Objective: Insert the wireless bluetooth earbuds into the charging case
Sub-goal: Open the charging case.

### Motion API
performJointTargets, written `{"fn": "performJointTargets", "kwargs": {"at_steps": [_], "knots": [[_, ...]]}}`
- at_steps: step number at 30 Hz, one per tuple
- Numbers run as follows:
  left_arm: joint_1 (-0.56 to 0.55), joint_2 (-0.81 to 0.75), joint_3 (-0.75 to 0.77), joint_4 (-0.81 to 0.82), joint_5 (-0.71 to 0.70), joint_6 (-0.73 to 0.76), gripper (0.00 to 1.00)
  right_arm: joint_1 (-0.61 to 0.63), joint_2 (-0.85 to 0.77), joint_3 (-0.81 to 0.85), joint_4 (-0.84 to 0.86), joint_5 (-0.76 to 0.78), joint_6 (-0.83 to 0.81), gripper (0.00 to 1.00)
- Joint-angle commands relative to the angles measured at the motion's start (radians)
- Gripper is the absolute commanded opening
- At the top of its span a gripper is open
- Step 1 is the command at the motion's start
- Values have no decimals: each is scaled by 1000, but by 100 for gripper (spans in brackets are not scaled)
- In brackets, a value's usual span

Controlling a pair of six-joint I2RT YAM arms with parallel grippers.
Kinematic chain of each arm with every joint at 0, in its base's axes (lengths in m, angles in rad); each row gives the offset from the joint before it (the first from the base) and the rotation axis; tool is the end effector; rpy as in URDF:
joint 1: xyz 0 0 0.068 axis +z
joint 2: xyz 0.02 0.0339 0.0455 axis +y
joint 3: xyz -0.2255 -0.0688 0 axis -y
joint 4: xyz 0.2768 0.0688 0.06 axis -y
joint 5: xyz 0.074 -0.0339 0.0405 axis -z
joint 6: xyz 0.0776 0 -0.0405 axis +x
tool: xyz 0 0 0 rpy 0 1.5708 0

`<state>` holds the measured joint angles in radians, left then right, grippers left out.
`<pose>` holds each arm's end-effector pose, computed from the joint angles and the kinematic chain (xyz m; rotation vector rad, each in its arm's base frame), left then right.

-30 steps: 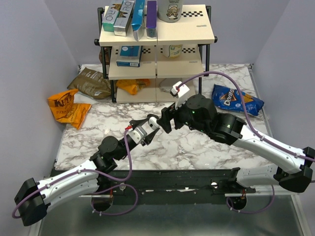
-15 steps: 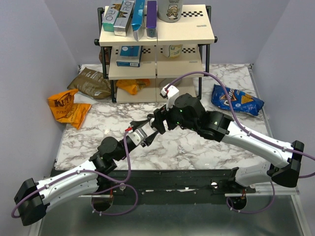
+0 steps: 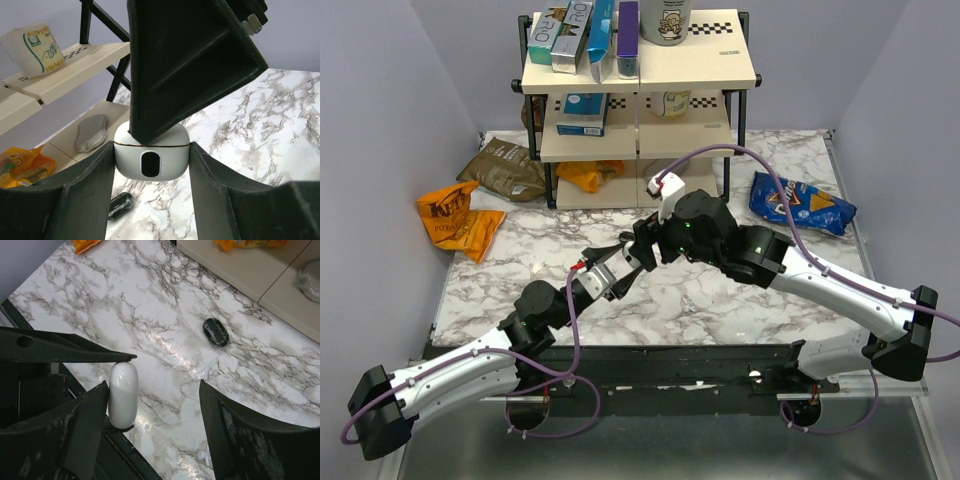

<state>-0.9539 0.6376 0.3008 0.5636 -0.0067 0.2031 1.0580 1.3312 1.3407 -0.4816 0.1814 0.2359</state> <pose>0.1552 -0.2180 0.2470 0.7450 1.1515 -0.6278 0.1970 0.3213 0.3268 -0.7282 1.9618 0.6194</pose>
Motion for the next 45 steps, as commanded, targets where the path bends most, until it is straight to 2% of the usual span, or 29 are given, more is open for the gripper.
{"fn": "performJointTargets", "kwargs": {"at_steps": [1, 11, 18, 23, 45], "knots": [[-9, -15, 11, 5, 16, 22, 0, -9, -27, 12, -17, 35, 9, 80], [-16, -24, 11, 4, -11, 22, 0, -20, -41, 3, -29, 43, 9, 80], [-16, -26, 14, 5, -16, 25, 0, -21, -44, -5, 15, -103, -7, 81], [-19, -33, 15, 5, -21, 27, 0, -21, -17, -5, -5, -122, -10, 80], [-23, -79, 14, -24, -30, 32, 0, -39, -24, -21, -43, -63, 5, 79]]}}
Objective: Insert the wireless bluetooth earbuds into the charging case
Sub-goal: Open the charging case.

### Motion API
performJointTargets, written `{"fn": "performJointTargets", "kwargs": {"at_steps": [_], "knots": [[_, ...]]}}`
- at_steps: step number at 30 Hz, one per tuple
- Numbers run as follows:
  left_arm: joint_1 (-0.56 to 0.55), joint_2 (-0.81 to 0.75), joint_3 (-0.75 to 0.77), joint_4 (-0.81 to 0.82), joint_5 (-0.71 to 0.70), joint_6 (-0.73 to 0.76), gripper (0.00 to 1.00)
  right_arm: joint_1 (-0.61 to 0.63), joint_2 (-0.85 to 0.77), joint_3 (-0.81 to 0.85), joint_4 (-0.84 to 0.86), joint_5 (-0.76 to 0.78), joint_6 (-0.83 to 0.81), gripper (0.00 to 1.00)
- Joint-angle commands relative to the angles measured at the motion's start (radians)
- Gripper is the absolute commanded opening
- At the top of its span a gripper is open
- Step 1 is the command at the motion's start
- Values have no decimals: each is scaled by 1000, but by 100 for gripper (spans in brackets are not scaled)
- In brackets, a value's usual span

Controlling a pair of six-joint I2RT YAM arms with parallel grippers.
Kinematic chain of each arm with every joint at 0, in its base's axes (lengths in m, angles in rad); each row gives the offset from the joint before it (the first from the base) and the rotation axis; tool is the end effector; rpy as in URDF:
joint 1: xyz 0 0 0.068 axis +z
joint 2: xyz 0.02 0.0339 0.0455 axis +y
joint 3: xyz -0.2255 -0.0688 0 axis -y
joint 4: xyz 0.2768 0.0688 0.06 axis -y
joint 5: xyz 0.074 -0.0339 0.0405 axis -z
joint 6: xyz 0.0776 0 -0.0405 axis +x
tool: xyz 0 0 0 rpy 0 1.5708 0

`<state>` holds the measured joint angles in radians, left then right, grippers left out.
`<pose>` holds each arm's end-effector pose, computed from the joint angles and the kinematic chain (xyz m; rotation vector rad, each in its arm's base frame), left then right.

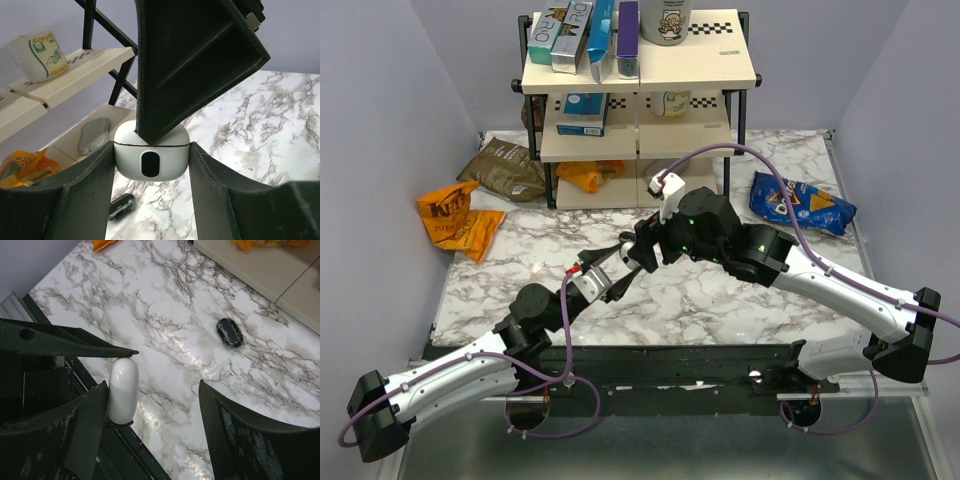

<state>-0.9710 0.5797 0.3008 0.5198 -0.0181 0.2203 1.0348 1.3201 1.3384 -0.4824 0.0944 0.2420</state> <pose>0.1486 -0.2148 0.2547 0.7481 1.1316 -0.6228 0.1978 0.3186 0.3293 -0.7563 1.9660 0.6952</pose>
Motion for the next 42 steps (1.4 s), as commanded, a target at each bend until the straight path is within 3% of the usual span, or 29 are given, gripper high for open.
{"fn": "performJointTargets", "kwargs": {"at_steps": [1, 18, 27, 34, 42], "knots": [[-6, -20, 14, 20, -20, 14, 0, -18, -16, -21, -42, 27, -1, 79], [-9, -26, 9, 19, -29, 13, 0, -28, -62, -44, -33, 53, 11, 79], [-11, -21, 9, 20, -33, 10, 0, -28, -99, -65, 59, -71, 17, 76], [-12, -23, 15, 28, -26, 2, 0, -28, -48, -48, 57, -87, 31, 64], [-15, -50, 11, 17, -28, -2, 0, -47, -24, -47, 59, -120, 34, 57]]}}
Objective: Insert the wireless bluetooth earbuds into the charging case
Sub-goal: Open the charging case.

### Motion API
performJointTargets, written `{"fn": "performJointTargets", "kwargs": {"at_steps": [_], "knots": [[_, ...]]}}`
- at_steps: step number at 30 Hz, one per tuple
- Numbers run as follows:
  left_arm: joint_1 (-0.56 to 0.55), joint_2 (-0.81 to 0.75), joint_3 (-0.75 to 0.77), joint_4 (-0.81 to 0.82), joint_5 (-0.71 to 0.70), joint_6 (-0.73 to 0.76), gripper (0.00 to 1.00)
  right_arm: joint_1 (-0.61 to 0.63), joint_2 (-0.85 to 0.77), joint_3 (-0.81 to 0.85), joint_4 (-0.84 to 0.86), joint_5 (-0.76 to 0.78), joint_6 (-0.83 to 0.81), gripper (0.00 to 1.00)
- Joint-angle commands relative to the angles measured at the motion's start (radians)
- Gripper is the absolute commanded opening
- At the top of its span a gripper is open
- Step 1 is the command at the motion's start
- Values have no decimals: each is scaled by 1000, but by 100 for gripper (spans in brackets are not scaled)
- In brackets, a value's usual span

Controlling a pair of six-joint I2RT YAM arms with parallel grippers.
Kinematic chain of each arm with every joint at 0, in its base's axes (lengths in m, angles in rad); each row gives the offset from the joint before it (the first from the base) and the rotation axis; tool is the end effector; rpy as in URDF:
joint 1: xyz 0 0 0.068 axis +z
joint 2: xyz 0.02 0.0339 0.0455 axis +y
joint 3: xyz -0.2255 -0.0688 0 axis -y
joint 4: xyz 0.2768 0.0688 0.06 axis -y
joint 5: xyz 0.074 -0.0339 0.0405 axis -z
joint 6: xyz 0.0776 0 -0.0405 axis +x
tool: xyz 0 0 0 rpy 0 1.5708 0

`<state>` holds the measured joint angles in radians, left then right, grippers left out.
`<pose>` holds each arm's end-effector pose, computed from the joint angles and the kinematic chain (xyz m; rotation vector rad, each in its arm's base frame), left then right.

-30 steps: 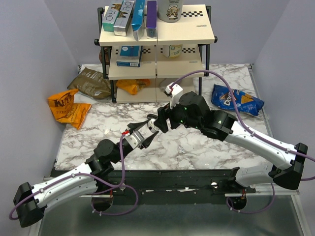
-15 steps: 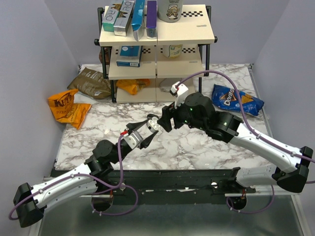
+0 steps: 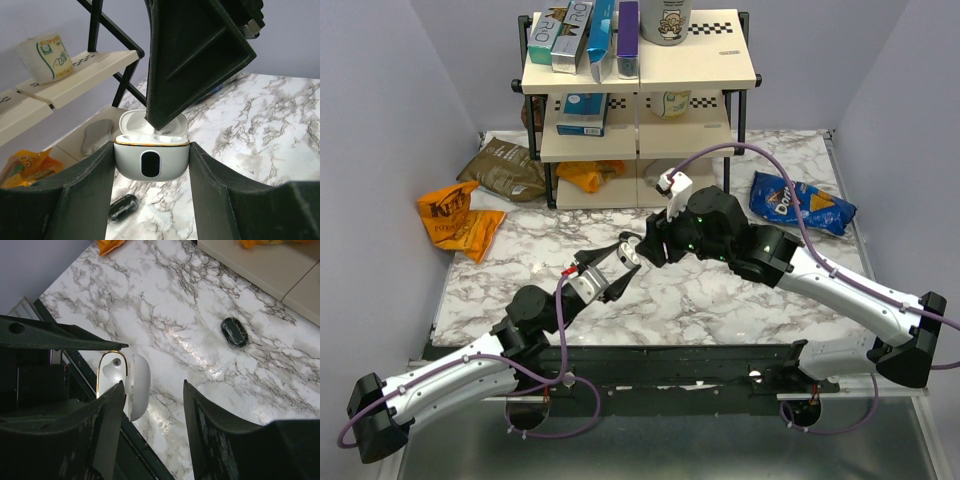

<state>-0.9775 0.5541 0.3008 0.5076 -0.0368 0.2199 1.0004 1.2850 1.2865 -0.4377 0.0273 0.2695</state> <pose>0.1466 -0.2122 0.2590 0.7300 1.1267 -0.6189 0.2018 0.3107 0.3262 -0.7317 1.9632 0.7687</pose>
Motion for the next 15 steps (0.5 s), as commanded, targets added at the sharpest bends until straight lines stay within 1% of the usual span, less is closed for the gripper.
{"fn": "performJointTargets", "kwargs": {"at_steps": [1, 13, 15], "knots": [[-9, -25, 11, 28, -11, -2, 0, -13, 13, 7, 16, -58, 7, 56], [-10, -19, 11, 25, -9, -2, 0, -20, 39, 11, 39, -124, -3, 43], [-10, -16, 14, 25, -9, -4, 0, -20, 40, 11, 42, -136, -9, 36]]}}
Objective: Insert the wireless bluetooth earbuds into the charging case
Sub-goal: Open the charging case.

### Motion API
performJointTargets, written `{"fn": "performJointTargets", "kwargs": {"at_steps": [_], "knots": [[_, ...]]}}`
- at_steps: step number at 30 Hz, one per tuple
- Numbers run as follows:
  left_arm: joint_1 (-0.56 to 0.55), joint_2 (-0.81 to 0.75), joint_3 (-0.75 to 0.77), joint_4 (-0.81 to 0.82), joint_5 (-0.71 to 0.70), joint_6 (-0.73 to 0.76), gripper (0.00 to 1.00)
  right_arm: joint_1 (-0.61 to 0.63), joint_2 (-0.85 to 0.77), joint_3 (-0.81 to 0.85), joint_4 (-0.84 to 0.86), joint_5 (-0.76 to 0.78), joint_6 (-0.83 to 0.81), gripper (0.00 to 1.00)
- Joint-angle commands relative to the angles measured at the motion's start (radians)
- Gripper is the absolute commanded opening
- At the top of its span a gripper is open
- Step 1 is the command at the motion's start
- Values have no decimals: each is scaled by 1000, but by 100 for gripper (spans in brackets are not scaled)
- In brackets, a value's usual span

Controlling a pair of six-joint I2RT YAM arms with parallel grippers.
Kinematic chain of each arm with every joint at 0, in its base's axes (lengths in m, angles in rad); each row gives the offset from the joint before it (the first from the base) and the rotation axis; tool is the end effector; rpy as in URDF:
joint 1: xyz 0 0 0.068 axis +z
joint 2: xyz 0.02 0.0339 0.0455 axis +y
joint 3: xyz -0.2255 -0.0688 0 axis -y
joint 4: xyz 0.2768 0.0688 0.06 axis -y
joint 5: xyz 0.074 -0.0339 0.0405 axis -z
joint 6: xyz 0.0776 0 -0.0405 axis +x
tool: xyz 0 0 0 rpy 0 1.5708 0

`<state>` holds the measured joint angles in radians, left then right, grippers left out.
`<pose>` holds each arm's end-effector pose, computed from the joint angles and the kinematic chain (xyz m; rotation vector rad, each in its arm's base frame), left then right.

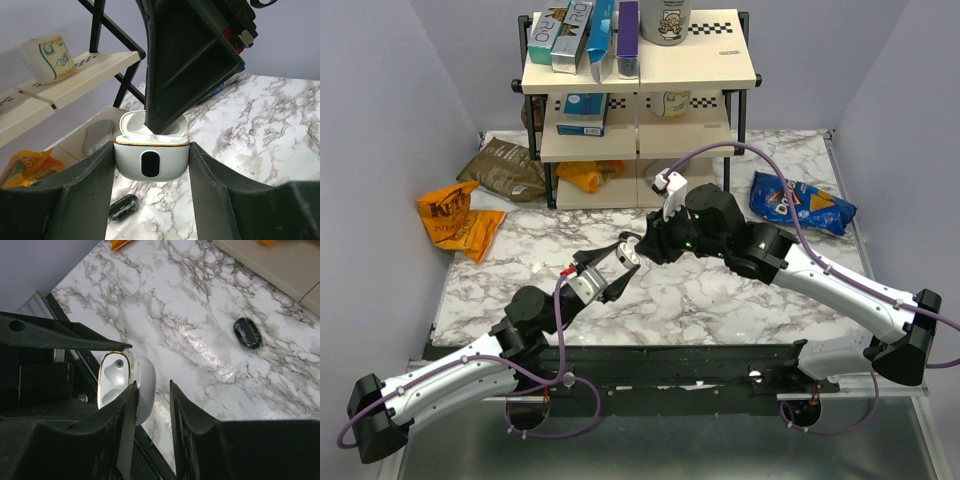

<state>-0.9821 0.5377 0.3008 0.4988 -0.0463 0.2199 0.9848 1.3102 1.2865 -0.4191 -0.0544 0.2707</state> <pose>0.1450 -0.2108 0.2616 0.7212 1.1232 -0.6181 0.2049 0.3164 0.3199 -0.7746 1.9721 0.8337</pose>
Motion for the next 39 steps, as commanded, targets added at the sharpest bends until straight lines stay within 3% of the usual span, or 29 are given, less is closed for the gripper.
{"fn": "performJointTargets", "kwargs": {"at_steps": [1, 4, 6, 7, 11, 16, 17, 27, 32, 34, 38, 39], "knots": [[-6, 4, 15, 34, -1, -2, 0, -3, 14, 11, 26, -59, -11, 34], [-6, 10, 24, 17, -12, -14, 0, -5, 11, 11, 29, -65, -27, 22], [-6, 24, 37, -5, -32, -36, 6, -3, 8, 14, 25, -67, -44, 1], [-6, 28, 43, -31, -59, -46, 11, -5, 1, 13, 26, -64, -48, 1], [-6, 65, 116, -135, -107, -114, 44, -5, -19, 22, 11, -74, -109, 1], [-4, 111, 202, -287, -78, -191, 71, -1, -60, 51, -52, -53, -211, 1], [-6, 113, 205, -287, -55, -197, 98, -1, -74, 56, -59, -52, -221, 1], [-1, 98, 245, -315, 34, -211, 99, 0, -166, 21, -54, -10, -324, 1], [54, 50, 273, -324, 330, -295, 99, 0, -330, -157, 132, 45, -467, 1], [148, 83, 296, -339, 448, -382, 99, 0, -368, -194, 174, 24, -504, 1], [325, 234, 392, -287, 906, -580, 99, 0, -401, -184, 138, -77, -531, 1], [338, 292, 409, -273, 952, -605, 99, 0, -401, -182, 129, -91, -534, 1]]}}
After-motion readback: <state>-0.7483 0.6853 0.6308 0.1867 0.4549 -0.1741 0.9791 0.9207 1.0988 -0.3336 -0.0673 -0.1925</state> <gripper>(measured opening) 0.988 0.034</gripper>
